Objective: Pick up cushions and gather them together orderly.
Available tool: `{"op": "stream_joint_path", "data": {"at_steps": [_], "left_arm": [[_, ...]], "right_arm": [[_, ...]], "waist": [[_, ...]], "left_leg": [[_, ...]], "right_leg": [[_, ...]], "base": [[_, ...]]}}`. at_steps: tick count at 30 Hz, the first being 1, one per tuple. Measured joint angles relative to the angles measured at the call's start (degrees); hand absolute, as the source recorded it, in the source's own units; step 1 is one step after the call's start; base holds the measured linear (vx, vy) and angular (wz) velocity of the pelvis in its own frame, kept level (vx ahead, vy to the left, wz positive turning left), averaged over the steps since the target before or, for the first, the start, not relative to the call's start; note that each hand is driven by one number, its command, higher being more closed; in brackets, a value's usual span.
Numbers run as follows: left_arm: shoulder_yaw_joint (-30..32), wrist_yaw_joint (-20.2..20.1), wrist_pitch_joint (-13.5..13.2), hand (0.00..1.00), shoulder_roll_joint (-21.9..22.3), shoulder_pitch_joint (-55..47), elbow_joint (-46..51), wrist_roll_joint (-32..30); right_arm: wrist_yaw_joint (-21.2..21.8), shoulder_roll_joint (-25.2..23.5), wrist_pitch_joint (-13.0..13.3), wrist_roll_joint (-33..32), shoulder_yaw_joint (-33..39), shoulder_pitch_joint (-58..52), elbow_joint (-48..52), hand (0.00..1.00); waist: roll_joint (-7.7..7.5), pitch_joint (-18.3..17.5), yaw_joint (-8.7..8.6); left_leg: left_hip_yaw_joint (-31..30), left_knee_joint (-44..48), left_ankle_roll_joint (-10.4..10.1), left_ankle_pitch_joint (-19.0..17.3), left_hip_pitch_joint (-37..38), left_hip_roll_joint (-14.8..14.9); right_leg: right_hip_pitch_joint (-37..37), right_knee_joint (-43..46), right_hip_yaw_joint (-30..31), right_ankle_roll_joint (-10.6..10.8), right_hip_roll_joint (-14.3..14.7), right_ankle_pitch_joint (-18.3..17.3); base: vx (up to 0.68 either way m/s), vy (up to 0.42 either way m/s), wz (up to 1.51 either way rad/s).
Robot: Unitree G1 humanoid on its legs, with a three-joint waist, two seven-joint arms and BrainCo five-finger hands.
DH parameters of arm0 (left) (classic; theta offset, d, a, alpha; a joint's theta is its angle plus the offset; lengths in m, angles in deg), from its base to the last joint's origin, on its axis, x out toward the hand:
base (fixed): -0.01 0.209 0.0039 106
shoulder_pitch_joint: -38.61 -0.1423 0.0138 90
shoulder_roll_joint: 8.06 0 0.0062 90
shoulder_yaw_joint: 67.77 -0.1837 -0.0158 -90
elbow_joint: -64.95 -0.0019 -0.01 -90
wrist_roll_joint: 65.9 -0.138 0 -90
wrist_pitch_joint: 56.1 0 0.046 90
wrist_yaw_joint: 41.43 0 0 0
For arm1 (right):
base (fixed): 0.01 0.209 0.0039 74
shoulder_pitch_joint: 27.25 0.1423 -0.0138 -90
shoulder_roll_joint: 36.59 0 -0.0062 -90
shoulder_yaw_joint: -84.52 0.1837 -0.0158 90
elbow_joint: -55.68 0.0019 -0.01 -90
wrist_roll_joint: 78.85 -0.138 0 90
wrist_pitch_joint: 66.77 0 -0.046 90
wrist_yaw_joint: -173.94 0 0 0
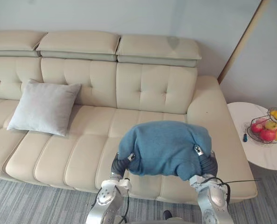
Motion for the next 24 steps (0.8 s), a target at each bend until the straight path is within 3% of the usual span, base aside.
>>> {"op": "stream_joint_path", "data": {"at_steps": [7,10,12,18,19,20,24], "left_arm": [[0.44,7.51,-0.48,1.00,0.12,15.98,-0.59,-0.93],[1.95,11.80,-1.59,1.00,-0.46,29.53,-5.15,-0.91],[2.92,16.21,-3.60,1.00,-3.22,44.34,-10.92,-0.88],[7.60,21.78,-7.12,1.00,-5.21,66.47,-19.83,-0.90],[8.69,22.51,-7.75,0.00,-5.46,70.53,-21.74,-0.90],[9.15,22.58,-7.95,0.00,-5.53,72.05,-22.64,-0.91],[12.74,24.36,-8.10,0.00,-5.06,83.02,-35.57,-0.62]], "right_arm": [[-6.50,3.73,-0.62,4.37,-0.56,16.19,-7.03,1.00],[-9.59,6.76,-1.09,4.68,-0.99,29.26,-11.98,1.00],[-13.37,9.71,-1.54,6.69,-0.93,44.79,-16.59,1.00],[-18.65,13.55,-1.64,9.64,-0.68,69.55,-25.45,1.00],[-19.70,13.92,-1.63,11.25,-0.41,73.89,-27.35,1.00],[-20.07,13.95,-1.63,11.29,-0.27,75.50,-28.07,0.00],[-22.77,14.53,-2.15,13.47,0.55,86.74,-38.63,0.00]], "waist": [[0.20,1.70,0.59],[0.25,2.79,0.91],[0.27,3.86,0.75],[0.37,7.13,0.69],[0.53,7.36,0.55],[0.61,7.58,0.38],[1.96,10.77,-0.30]], "left_leg": [[-0.01,1.45,0.26,1.90,-8.97,0.72],[-0.84,1.39,0.35,3.68,-13.47,0.86],[-1.83,0.33,0.27,6.01,-17.56,0.68],[-2.90,-6.69,-0.27,12.20,-21.44,-0.24],[-3.41,-8.80,-0.45,13.89,-22.71,-0.37],[-3.52,-9.65,-0.48,14.60,-23.05,-0.41],[-5.18,-15.50,-1.19,18.37,-23.50,-0.34]], "right_leg": [[-7.74,-1.56,0.29,0.00,0.76,4.01],[-11.79,-1.61,-0.34,-0.13,0.76,5.62],[-15.77,-1.70,-1.10,-0.18,0.73,6.90],[-20.55,-5.45,-1.72,-0.51,0.71,10.72],[-22.46,-5.66,-1.94,-0.57,0.82,11.16],[-23.08,-5.76,-2.08,-0.67,0.86,11.41],[-24.63,-7.52,-3.97,-0.65,1.05,12.69]], "base": [[-0.04,-0.027,-0.04],[-0.13,-0.049,0.14],[-0.21,-0.071,0.21],[-0.11,-0.054,0.12],[-0.08,-0.051,0.20],[-0.05,-0.040,0.17],[-0.03,-0.025,0.13]]}}
